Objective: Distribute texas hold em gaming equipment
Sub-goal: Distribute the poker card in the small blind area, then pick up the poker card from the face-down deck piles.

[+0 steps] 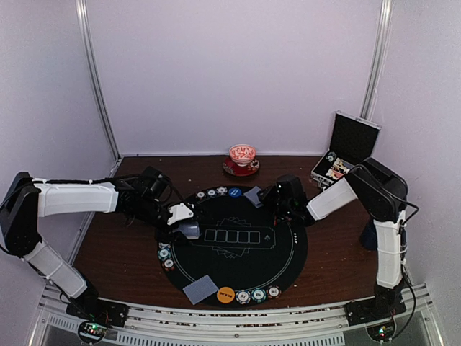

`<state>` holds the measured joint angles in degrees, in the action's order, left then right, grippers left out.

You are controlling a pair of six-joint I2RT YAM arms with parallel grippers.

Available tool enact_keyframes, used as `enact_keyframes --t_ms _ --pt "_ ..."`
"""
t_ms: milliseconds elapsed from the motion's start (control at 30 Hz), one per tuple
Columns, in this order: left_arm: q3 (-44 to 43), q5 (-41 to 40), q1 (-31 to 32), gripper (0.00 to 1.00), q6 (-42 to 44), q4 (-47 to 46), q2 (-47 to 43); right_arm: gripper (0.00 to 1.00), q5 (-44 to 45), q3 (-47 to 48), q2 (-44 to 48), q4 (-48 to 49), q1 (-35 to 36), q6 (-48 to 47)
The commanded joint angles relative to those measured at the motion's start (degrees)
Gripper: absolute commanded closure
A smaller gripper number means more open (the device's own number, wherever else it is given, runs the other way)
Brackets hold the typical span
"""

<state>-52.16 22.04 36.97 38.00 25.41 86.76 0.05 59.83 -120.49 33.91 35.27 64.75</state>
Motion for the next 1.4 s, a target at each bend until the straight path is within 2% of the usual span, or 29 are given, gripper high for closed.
enact_keyframes --t_ms 0,400,633,767,1000,1167,1367 --pt "0.05 0.72 0.31 0.45 -0.12 -1.76 -1.42 0.60 0.63 -0.86 4.04 -2.07 0.11 -0.40" --pt "0.13 0.74 0.37 0.45 -0.17 -1.72 -1.69 0.53 3.80 0.11 9.15 -12.14 1.12 -3.41" --pt "0.16 0.72 0.31 0.45 -0.23 -1.74 -1.77 0.51 4.91 -1.26 13.03 -13.73 1.12 -5.18" --pt "0.29 0.78 0.35 0.45 -0.12 -1.72 -1.84 0.45 1.21 -2.58 16.03 -11.17 2.69 -10.72" --pt "0.22 0.81 0.36 0.45 -0.14 -1.70 -1.96 0.31 -11.39 -5.00 16.81 -5.60 8.14 -16.00" --pt "0.41 0.93 0.32 0.45 -0.12 -1.74 -2.98 0.30 -22.93 -4.11 12.77 0.99 11.34 -15.74" --pt "0.67 0.98 0.30 0.45 -0.04 -1.72 -3.79 0.29 -28.59 0.46 8.78 2.59 15.43 -15.87"
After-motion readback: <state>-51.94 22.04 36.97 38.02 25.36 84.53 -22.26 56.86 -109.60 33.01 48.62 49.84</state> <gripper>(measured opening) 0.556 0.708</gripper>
